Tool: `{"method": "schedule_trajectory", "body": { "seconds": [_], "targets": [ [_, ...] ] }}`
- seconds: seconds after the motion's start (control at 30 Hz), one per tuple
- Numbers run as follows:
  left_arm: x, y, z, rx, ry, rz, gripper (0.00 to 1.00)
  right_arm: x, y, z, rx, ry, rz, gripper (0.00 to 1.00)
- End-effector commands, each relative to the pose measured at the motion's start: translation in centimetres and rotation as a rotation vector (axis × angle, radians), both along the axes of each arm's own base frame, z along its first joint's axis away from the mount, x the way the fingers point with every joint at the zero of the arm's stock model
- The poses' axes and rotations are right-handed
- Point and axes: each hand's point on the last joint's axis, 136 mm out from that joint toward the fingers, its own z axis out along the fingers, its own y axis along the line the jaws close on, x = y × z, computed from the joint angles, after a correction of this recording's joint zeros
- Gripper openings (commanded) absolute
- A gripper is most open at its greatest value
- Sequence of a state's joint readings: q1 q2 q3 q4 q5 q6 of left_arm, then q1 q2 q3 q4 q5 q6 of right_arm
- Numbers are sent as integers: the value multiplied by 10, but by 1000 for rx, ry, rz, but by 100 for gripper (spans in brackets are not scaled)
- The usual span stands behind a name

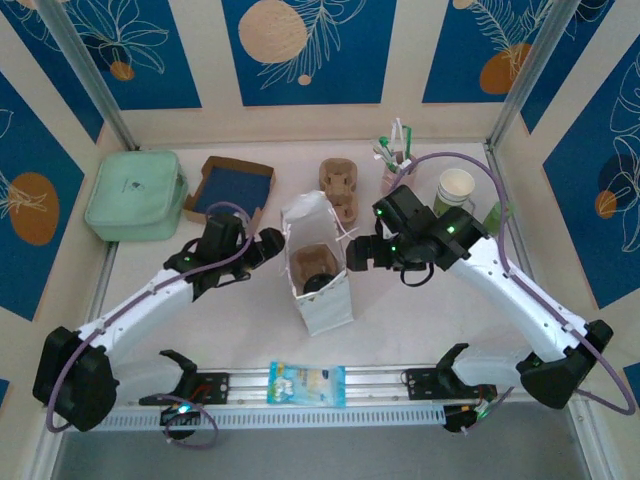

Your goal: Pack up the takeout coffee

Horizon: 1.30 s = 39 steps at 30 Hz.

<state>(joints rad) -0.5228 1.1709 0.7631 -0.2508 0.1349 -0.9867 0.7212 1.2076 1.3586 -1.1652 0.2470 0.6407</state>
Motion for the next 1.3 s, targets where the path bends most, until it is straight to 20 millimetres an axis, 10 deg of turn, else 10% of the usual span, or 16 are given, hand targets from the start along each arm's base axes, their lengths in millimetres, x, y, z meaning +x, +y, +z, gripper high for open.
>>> {"method": "schedule_trajectory", "body": {
  "seconds": [0.0,0.67,1.27],
  "targets": [
    [6,-17,18,-30,-46,-52,97,-4,0,2,21,-12,-11,99],
    [18,-58,29,-33,-63,-132,97,-9,-21,5,-3,-44,-54,99],
    [15,-18,61,49,-147,-52,98,-13,-36,12,-8,-60,-65,99]
  ]
}}
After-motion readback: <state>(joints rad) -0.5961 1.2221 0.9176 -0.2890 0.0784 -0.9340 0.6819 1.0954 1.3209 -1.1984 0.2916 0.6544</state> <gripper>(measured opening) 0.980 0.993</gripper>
